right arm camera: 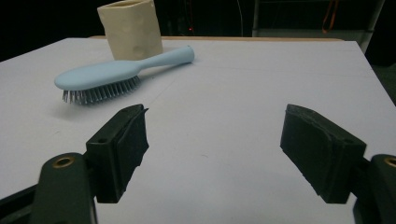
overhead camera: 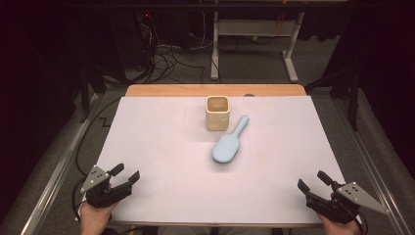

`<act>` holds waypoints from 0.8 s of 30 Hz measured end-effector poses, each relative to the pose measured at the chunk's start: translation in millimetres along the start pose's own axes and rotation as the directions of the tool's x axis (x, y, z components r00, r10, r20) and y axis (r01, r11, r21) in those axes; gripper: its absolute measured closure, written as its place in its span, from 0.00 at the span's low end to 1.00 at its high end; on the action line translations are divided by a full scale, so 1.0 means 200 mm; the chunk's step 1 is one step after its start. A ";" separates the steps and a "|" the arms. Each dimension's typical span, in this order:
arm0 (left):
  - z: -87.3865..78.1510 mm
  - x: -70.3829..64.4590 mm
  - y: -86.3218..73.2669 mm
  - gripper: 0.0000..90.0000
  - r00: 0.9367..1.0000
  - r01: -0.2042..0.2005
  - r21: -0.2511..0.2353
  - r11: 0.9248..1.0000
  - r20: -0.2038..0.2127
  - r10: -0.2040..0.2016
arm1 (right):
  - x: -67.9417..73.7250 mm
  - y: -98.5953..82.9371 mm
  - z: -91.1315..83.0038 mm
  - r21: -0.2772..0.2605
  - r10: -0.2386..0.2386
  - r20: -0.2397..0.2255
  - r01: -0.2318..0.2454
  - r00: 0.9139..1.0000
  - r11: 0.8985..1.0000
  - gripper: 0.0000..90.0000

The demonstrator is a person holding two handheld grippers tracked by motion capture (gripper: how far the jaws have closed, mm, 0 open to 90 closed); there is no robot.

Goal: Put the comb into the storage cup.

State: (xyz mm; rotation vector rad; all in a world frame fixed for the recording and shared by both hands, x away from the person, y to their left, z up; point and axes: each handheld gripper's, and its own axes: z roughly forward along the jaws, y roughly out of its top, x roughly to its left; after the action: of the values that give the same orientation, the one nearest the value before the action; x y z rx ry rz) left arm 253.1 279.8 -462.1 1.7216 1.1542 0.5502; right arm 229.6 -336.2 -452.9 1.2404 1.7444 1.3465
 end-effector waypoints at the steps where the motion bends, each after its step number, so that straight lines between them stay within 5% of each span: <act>1: 0.00 0.00 0.00 0.36 1.000 0.000 0.001 1.000 0.000 0.000 | 0.00 0.00 0.00 0.000 0.000 0.000 0.000 1.000 1.000 0.26; 24: 0.00 0.00 0.00 0.36 1.000 -0.007 0.009 1.000 0.004 0.007 | 0.00 0.00 0.00 0.007 0.035 0.005 -0.035 0.999 0.999 0.22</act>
State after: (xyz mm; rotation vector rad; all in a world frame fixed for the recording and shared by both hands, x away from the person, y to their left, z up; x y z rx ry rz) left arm 253.0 278.7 -462.3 1.7342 1.1504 0.5466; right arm 229.8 -336.7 -452.4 1.2828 1.7327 1.3579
